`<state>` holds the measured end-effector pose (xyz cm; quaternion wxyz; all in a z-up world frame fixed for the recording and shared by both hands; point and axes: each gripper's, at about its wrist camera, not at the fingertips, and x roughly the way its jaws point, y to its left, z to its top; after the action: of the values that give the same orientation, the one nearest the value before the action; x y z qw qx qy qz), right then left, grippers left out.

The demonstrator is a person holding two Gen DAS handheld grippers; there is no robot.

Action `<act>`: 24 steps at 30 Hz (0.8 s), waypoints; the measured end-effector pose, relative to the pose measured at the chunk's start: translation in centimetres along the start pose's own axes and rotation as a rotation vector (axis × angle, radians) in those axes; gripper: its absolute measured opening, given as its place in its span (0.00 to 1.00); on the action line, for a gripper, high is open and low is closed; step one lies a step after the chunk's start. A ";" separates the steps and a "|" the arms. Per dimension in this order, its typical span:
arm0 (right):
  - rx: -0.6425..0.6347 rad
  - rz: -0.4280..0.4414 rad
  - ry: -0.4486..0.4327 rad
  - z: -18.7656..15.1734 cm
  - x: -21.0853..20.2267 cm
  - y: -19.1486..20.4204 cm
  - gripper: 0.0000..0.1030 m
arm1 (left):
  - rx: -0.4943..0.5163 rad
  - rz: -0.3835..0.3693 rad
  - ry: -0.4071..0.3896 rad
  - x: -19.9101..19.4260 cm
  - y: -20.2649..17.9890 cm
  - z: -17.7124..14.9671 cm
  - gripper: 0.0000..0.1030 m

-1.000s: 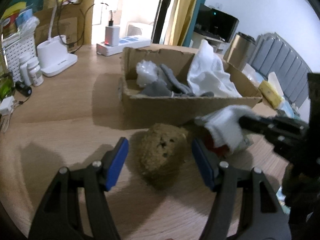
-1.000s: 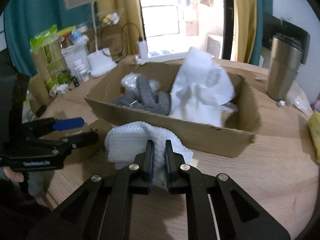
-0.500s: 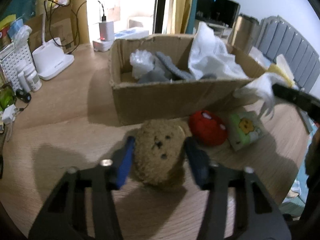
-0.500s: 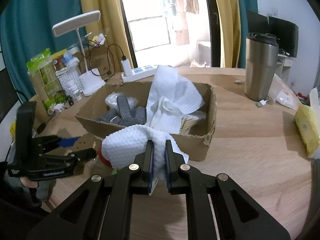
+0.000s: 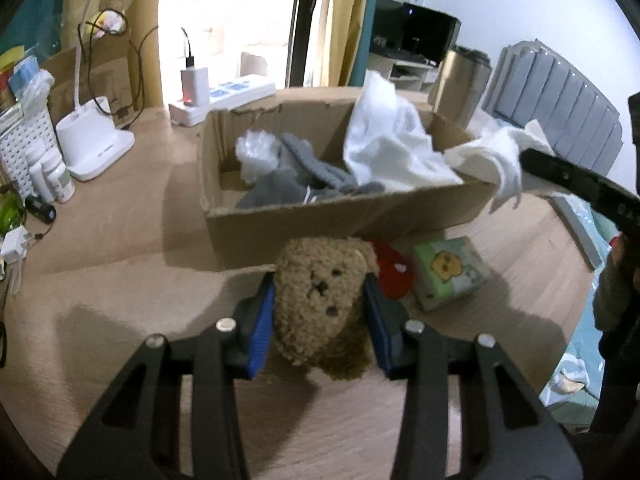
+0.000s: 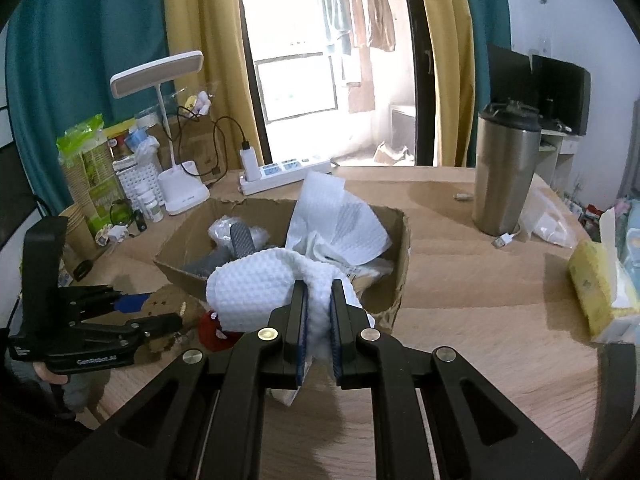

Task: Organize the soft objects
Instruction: 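Grasp the teddy bear with the left tool while the right tool carries the towel over the box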

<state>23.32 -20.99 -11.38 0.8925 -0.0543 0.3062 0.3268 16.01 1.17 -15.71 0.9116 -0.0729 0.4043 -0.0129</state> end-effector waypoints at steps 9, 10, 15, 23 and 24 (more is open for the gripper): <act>-0.026 -0.012 -0.030 1.5 -0.6 1.0 0.11 | 0.011 -0.041 -0.088 -3.4 -0.1 0.9 0.42; -0.030 -0.007 -0.034 1.7 -0.6 1.1 0.11 | 0.013 -0.042 -0.099 -3.8 -0.2 1.1 0.42; -0.045 0.003 -0.046 2.7 -0.4 1.3 0.11 | 0.026 -0.043 -0.165 -5.9 -0.3 2.6 0.42; -0.053 -0.002 -0.071 4.3 -0.1 0.7 0.11 | 0.033 -0.031 -0.229 -6.4 0.1 5.4 0.42; -0.052 -0.004 -0.073 4.4 0.0 0.5 0.11 | 0.034 -0.029 -0.232 -6.2 0.2 5.7 0.42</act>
<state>25.24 -19.26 -7.75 0.9019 -0.0659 0.2650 0.3347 16.00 2.54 -7.41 0.9531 -0.0641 0.2947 -0.0246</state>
